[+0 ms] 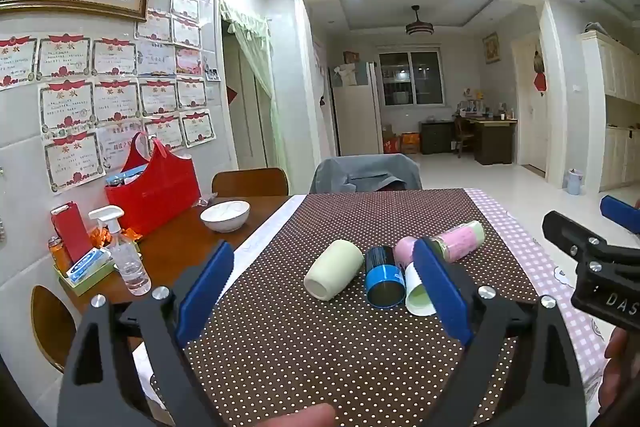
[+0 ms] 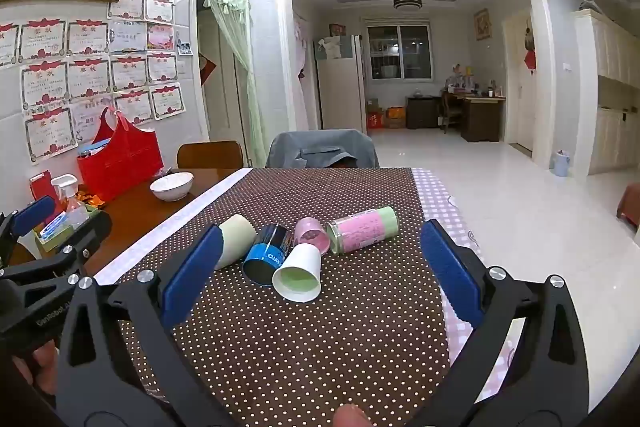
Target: Flip cup upside down
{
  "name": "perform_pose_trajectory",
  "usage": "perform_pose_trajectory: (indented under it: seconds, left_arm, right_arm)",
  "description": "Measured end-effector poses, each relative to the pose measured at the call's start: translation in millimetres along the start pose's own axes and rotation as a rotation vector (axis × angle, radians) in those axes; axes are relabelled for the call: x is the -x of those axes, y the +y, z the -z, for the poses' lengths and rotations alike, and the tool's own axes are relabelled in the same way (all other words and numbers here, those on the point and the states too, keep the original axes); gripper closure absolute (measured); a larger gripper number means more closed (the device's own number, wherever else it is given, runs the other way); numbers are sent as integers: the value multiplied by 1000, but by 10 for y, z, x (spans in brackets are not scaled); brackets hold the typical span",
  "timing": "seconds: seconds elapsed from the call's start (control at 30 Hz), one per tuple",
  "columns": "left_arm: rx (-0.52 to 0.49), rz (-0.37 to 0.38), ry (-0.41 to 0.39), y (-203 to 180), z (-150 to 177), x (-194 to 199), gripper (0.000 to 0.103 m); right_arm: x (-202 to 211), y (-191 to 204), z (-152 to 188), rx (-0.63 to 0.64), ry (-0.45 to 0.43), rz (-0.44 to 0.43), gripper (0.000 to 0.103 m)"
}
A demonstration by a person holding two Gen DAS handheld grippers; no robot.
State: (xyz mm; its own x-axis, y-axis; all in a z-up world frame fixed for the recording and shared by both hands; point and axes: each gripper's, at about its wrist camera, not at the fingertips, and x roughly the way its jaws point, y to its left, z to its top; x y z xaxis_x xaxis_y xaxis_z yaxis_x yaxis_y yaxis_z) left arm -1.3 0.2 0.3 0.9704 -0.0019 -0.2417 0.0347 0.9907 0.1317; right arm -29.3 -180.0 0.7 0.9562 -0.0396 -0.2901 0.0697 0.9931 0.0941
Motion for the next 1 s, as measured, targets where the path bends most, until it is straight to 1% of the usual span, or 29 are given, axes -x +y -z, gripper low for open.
perform_pose_trajectory:
  seconds: [0.23, 0.3, 0.43, 0.57, 1.0]
  left_arm:
    - [1, 1, 13, 1, 0, -6, 13]
    - [1, 2, 14, 0, -1, -7, 13]
    - [-1, 2, 14, -4, -1, 2, 13]
    - [2, 1, 16, 2, -1, -7, 13]
    - [3, -4, 12, 51, 24, -38, 13]
  right_arm:
    - [-43, -5, 4, -8, -2, -1, 6]
    - [10, 4, 4, -1, -11, -4, 6]
    - [-1, 0, 11, 2, -11, -4, 6]
    - [52, 85, -42, 2, -17, -5, 6]
    - [16, 67, -34, 7, -22, -10, 6]
